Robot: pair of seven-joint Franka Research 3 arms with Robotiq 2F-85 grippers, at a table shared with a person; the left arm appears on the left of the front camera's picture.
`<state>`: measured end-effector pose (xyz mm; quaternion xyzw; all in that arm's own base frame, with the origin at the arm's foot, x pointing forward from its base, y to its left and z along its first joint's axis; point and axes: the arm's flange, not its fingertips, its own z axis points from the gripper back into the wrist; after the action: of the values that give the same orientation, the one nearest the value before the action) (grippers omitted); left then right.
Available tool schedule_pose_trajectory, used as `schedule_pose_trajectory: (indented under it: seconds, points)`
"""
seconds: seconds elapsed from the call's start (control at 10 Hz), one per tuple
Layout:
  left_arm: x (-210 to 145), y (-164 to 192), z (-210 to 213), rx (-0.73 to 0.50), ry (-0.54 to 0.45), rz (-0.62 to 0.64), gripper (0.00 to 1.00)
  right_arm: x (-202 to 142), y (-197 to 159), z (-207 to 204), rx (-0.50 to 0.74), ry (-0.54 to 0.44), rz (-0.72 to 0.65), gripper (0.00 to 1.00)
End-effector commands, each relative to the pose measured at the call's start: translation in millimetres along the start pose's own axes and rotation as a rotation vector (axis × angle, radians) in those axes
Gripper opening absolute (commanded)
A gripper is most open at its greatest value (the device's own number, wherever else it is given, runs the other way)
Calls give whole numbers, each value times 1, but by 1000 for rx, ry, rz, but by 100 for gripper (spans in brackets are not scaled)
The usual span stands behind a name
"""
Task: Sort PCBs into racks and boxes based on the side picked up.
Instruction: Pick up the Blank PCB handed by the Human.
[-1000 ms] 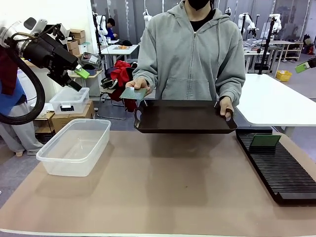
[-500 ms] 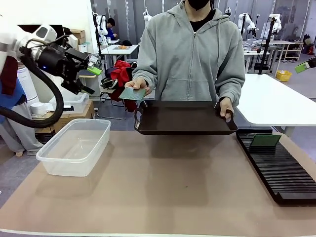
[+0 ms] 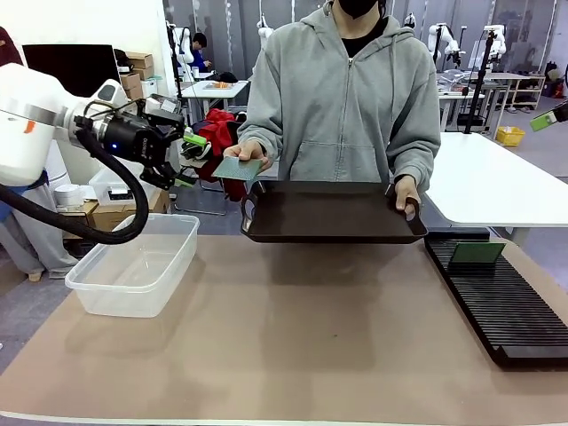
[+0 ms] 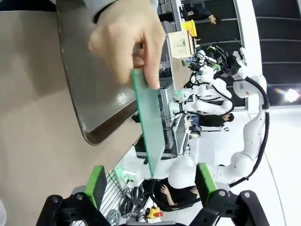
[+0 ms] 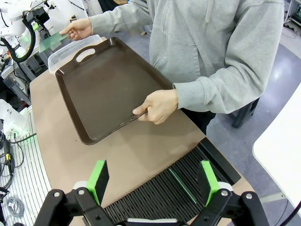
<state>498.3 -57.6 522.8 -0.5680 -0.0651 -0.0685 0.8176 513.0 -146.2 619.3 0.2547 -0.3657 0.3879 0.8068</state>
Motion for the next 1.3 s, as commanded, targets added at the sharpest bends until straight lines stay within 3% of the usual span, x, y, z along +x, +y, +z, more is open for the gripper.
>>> schedule_pose_trajectory:
  seconds: [0.0,0.5,0.6,0.8,1.2]
  points:
    - [1,-2,-10,-58,-26,19,100,1,1,-2,10,-11,-3,100]
    - [13,2,-41,-130,11,82,100,1,1,-2,10,-11,-3,100]
    - [6,-2,-33,-91,3,29,100,1,1,-2,10,-11,-3,100]
    - [8,3,-41,-100,13,43,100,1,1,-2,10,-11,-3,100]
    - [24,15,-52,-116,-57,19,100,1,1,-2,10,-11,-3,100]
